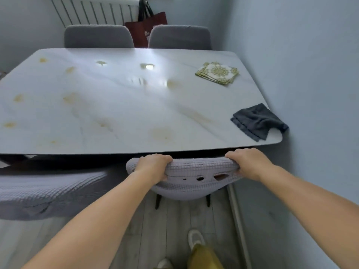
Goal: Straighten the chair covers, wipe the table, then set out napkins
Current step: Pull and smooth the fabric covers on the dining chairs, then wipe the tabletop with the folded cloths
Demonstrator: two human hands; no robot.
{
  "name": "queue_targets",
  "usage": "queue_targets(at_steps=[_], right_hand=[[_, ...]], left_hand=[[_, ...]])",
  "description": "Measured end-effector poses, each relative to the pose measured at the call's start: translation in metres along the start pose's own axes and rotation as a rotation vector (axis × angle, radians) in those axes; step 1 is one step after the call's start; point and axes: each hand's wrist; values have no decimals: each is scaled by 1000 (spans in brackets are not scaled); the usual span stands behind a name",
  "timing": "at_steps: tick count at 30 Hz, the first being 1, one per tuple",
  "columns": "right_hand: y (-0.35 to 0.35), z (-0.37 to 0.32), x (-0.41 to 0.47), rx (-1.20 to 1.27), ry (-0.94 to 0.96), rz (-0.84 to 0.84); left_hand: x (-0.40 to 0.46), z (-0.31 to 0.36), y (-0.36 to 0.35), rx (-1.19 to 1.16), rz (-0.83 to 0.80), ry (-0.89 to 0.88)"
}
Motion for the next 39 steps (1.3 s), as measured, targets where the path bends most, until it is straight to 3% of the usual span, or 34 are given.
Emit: queue_targets(at_steps=[16,18,21,24,26,31,35,39], right_hand=[[-10,10,-7,-66,89,-13],[-9,17,-7,74,80,-67],[0,30,-12,603,6,-174],[2,47,-2,836,-81,30],[1,64,12,753,-147,157],[-4,124,67,479,-272,234],[-8,171,113,200,-303,185],[-15,205,140,109,-198,51]], left_hand=[[-5,5,1,21,-126,-35],[-2,5,9,-104,-225,-40],[9,13,28,-303,-366,-46],[30,26,39,-389,-268,-3],[46,33,41,-417,-172,15],[92,50,52,-363,-124,0],[140,74,68,-300,-138,-11],[182,107,79,-233,-167,-61]])
Point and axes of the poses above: each hand's wrist, its own x-axis towards the middle knuckle, its own y-axis out of the back of the hand, z = x × y, and after that the axes turned 1 degree about -z, right-handed
